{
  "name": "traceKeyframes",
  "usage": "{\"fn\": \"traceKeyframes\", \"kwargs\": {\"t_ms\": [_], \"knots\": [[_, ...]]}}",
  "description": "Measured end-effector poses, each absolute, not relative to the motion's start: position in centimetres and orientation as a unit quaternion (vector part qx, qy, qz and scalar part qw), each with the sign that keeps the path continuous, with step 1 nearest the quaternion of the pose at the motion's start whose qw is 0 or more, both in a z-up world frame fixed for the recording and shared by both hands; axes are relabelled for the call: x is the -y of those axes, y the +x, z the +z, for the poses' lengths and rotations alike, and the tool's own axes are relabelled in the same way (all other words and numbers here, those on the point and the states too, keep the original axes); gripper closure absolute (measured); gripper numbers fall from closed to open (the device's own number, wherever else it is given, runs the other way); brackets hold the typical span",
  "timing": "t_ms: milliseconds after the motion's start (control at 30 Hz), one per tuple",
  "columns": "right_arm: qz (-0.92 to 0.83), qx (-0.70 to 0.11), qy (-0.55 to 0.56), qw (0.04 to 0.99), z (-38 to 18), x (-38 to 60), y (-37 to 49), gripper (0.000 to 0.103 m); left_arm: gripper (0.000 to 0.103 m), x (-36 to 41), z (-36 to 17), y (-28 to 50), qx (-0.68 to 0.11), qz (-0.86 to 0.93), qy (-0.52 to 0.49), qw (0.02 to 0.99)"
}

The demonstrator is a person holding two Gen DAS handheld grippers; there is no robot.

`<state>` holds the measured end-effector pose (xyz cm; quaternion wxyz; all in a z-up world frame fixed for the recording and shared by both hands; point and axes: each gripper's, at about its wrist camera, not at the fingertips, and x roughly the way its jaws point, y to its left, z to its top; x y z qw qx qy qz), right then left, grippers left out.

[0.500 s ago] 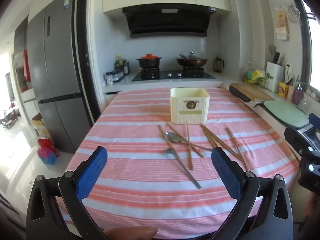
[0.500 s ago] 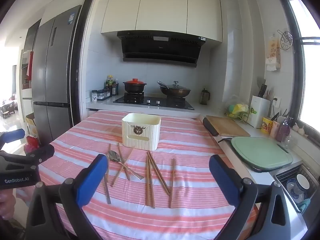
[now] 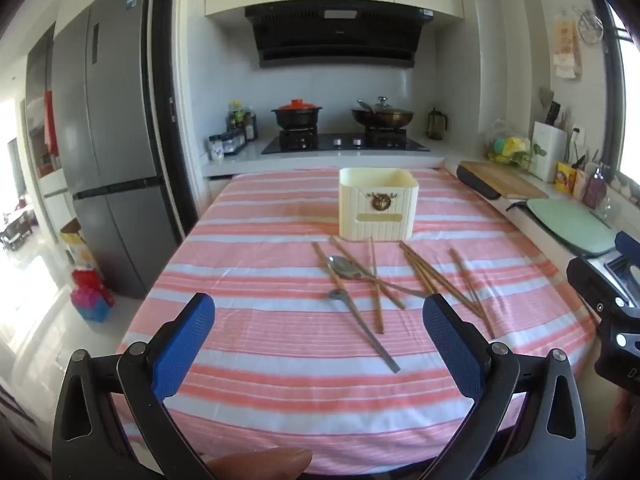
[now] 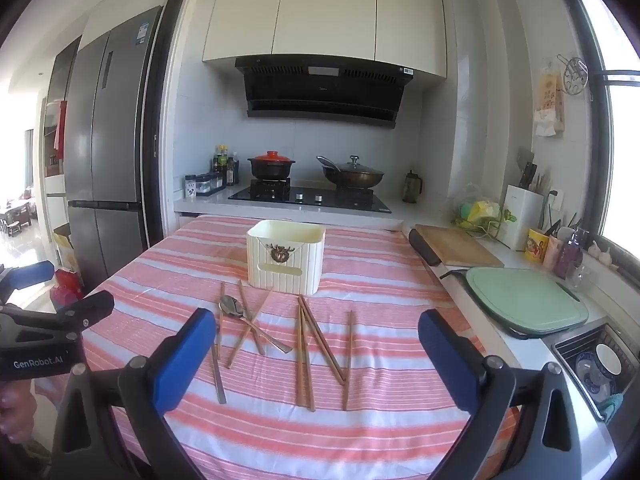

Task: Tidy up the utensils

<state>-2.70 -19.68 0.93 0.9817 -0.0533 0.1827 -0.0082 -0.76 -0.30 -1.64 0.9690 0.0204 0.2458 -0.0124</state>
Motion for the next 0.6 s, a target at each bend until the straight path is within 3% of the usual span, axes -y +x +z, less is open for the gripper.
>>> {"fn": "traceKeyframes", "kwargs": {"t_ms": [600], "knots": [[-0.009, -0.187, -0.045, 0.981, 0.3, 20.1, -2.7, 0.000, 0.000, 0.0, -1.6, 0.5, -0.264, -0.016, 0.017, 0.964]]}}
